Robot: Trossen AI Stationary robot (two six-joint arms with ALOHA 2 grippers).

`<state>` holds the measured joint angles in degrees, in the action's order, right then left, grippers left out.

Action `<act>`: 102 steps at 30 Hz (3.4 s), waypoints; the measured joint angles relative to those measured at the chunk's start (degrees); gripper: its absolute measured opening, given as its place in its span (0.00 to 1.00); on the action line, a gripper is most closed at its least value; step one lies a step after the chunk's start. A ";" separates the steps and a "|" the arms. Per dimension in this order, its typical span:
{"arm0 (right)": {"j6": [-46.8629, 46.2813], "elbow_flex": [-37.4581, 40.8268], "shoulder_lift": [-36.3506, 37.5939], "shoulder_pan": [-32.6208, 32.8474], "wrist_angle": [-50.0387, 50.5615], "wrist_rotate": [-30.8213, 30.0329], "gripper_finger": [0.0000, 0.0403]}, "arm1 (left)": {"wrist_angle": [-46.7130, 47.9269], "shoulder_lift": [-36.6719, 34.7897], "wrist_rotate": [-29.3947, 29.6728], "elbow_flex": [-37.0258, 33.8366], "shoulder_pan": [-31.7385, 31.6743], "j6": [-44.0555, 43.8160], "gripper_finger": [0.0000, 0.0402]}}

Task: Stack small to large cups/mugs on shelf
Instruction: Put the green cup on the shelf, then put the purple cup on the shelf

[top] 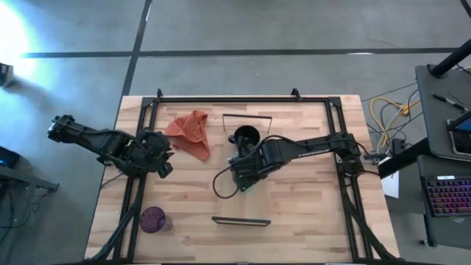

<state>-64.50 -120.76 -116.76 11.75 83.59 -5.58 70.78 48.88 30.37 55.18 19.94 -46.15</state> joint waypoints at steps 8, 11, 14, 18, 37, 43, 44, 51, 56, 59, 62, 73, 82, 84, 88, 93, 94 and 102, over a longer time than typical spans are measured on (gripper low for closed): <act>4.08 -5.14 1.00 0.09 0.00 -0.49 0.29 | -1.99 -3.93 -2.29 0.39 -0.05 0.00 0.17; 6.00 -7.06 1.16 0.09 0.11 -0.53 0.34 | -2.29 -5.40 -4.94 0.39 -0.09 -0.09 0.17; 8.62 -9.64 1.47 0.09 0.90 -2.75 0.39 | -2.23 -6.45 -10.62 0.36 -0.07 -0.11 0.17; 11.39 -13.28 2.14 -0.16 4.10 -5.98 0.44 | -0.45 -7.15 -21.36 0.30 -0.07 -0.18 0.17; 19.11 -13.91 6.26 -0.68 6.43 -11.15 0.46 | -0.80 1.58 -41.11 1.03 17.71 -6.37 0.17; 22.43 -13.89 6.26 -1.73 6.43 -11.20 0.46 | -7.00 4.73 -41.20 1.07 21.57 -9.32 0.17; 23.07 -13.89 6.26 -2.06 6.43 -11.22 0.46 | -7.37 5.35 -41.19 1.07 21.81 -9.77 0.17; 26.91 -13.89 6.26 -4.21 6.43 -11.19 0.46 | -7.15 10.05 -40.84 0.70 22.64 -10.56 0.17; 29.05 -13.89 6.26 -5.29 6.43 -11.15 0.46 | -7.11 13.35 -40.39 -0.22 22.64 -10.53 0.17; 30.42 -13.84 6.46 -5.87 6.43 -10.35 0.46 | -6.94 15.51 -40.38 -0.61 22.64 -10.50 0.17; 31.38 -13.84 6.88 -6.88 6.41 -7.05 0.46 | -7.11 17.45 -40.37 -0.63 22.64 -10.02 0.13; 32.18 -13.46 10.59 -8.04 6.39 -6.32 0.46 | 2.01 19.45 -34.89 4.67 17.81 -13.47 0.00; 26.48 1.52 20.10 -7.73 6.34 -9.51 0.46 | 9.74 16.56 -22.10 20.33 4.08 -17.87 0.00; 23.65 7.51 23.06 -7.49 6.51 -9.53 0.46 | 9.79 17.81 -21.25 23.44 1.50 -16.86 0.00; 17.00 17.84 28.92 -6.60 6.49 -9.52 0.46 | 9.86 22.65 -21.88 29.46 -1.61 -12.98 0.00; 9.54 27.26 35.29 -4.16 5.89 -9.54 0.46 | 9.84 31.21 -23.06 38.16 -3.34 -8.01 0.00; 8.46 28.78 36.43 -3.59 5.64 -9.51 0.46 | 9.83 32.80 -23.17 40.10 -3.58 -7.08 0.00; 4.67 37.97 42.80 0.75 2.43 -9.54 0.46 | 9.85 43.04 -28.17 51.38 -4.25 -5.95 0.00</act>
<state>-59.83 -82.79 -73.96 12.50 86.02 -15.11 80.63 91.92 2.20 106.56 15.70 -52.10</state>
